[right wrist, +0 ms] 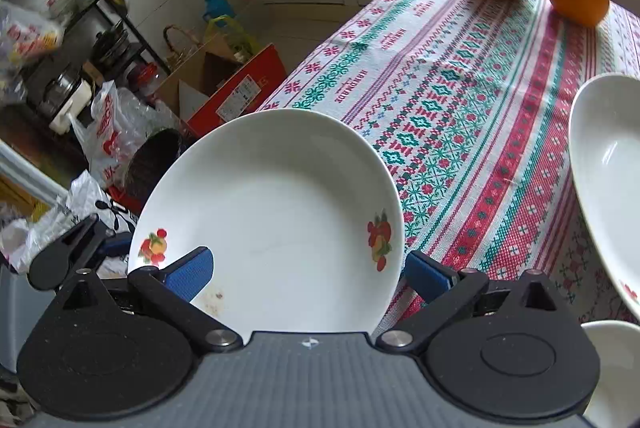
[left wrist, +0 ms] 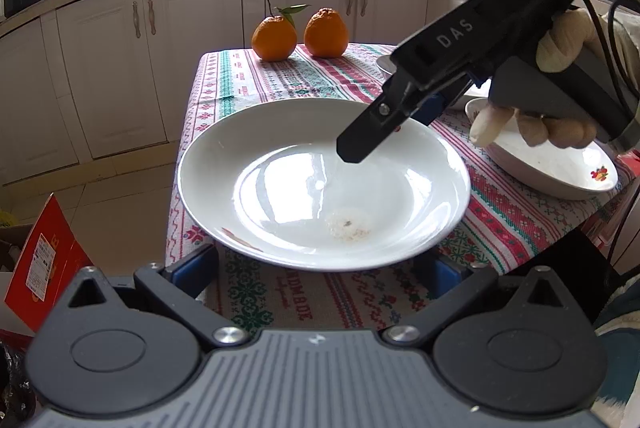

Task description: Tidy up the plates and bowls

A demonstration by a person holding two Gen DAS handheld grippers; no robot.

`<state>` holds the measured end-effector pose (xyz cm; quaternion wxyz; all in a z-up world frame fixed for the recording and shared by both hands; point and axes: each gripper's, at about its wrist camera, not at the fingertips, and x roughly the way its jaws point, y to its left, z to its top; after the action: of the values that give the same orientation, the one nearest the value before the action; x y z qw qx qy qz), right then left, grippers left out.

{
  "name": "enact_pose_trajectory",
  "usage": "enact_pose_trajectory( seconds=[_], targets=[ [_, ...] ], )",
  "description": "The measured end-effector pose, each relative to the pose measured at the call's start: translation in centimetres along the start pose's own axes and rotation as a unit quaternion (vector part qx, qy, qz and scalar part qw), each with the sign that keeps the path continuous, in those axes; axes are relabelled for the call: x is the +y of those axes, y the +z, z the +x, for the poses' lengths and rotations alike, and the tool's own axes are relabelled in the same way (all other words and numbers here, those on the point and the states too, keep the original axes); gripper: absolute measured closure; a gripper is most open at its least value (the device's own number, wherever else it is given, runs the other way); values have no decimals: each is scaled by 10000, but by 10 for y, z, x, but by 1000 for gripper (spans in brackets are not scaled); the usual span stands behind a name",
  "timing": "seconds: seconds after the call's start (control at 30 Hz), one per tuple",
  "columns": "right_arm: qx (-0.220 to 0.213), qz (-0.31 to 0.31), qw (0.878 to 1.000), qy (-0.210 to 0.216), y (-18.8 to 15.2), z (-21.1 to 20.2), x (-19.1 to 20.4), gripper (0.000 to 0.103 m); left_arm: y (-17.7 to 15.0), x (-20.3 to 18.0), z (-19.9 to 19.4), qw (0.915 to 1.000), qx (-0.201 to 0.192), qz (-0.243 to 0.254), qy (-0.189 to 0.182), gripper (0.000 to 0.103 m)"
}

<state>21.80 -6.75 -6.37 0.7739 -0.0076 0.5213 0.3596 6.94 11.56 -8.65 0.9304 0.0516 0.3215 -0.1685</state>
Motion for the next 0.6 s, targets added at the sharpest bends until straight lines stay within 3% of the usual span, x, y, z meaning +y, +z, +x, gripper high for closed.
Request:
enact_pose_trajectory(
  seconds=[0.23, 0.6],
  targets=[
    [96, -474, 9987, -174, -3, 2, 9, 0, 0, 3, -2, 9999, 38, 106, -92, 0],
    [6, -847, 9960, 298, 25, 1, -1, 3, 3, 6, -3, 9991, 55, 326, -255, 1]
  ],
)
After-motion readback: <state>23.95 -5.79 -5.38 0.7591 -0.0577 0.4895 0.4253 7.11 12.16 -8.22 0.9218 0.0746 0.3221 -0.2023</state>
